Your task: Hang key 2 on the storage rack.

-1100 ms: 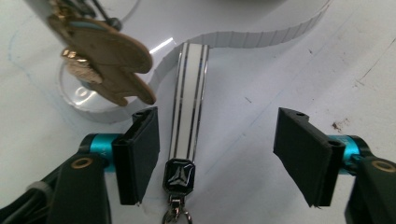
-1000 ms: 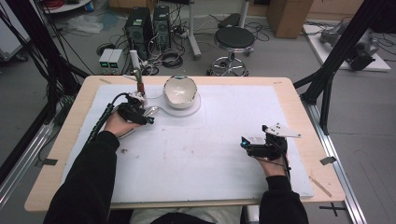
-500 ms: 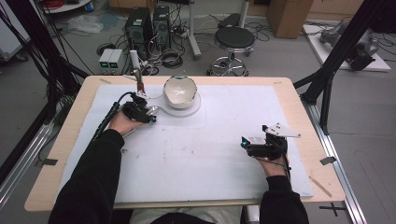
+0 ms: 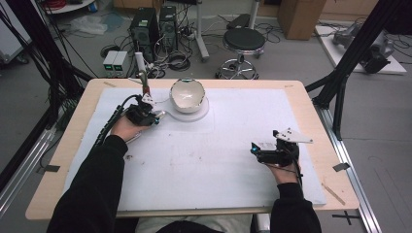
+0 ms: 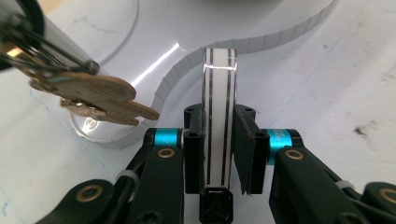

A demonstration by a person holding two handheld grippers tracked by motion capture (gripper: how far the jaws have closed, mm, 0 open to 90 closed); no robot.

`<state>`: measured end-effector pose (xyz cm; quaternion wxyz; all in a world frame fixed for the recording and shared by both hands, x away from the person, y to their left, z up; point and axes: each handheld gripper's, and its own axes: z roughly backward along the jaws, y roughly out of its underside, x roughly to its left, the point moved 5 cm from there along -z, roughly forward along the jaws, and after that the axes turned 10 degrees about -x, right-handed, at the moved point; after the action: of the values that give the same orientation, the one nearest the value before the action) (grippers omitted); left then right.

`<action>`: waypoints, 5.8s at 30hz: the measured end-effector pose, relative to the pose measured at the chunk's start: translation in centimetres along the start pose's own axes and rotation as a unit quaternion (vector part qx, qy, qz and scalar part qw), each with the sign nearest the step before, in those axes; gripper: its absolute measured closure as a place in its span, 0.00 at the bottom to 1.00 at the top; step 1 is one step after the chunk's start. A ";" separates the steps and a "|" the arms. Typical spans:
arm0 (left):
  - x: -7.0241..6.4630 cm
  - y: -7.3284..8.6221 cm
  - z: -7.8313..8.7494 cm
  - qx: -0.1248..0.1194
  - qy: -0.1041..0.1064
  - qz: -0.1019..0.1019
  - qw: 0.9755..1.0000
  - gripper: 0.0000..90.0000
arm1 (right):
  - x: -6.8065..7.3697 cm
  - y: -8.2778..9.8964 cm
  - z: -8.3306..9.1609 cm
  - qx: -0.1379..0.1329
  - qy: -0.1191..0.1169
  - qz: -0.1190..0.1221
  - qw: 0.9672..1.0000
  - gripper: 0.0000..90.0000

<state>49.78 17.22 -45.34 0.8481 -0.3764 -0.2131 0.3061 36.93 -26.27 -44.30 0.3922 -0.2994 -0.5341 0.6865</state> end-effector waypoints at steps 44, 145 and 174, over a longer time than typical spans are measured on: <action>4.0 -3.9 12.4 -0.117 -0.055 -0.011 0.992 0.83 | 0.1 -0.2 -0.1 -0.003 -0.002 -0.003 1.000 0.01; 9.3 -11.6 10.1 -0.228 -0.180 0.068 0.954 0.83 | 0.0 0.4 -0.2 0.011 -0.001 -0.002 1.000 0.01; 9.2 -8.9 10.5 -0.204 -0.168 0.164 0.950 0.14 | 0.0 0.3 -0.2 0.007 0.001 0.000 1.000 0.01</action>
<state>53.39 24.05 -30.77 0.6433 -0.5139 -0.3460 0.4498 37.03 -26.23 -44.64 0.3946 -0.2975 -0.5290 0.6899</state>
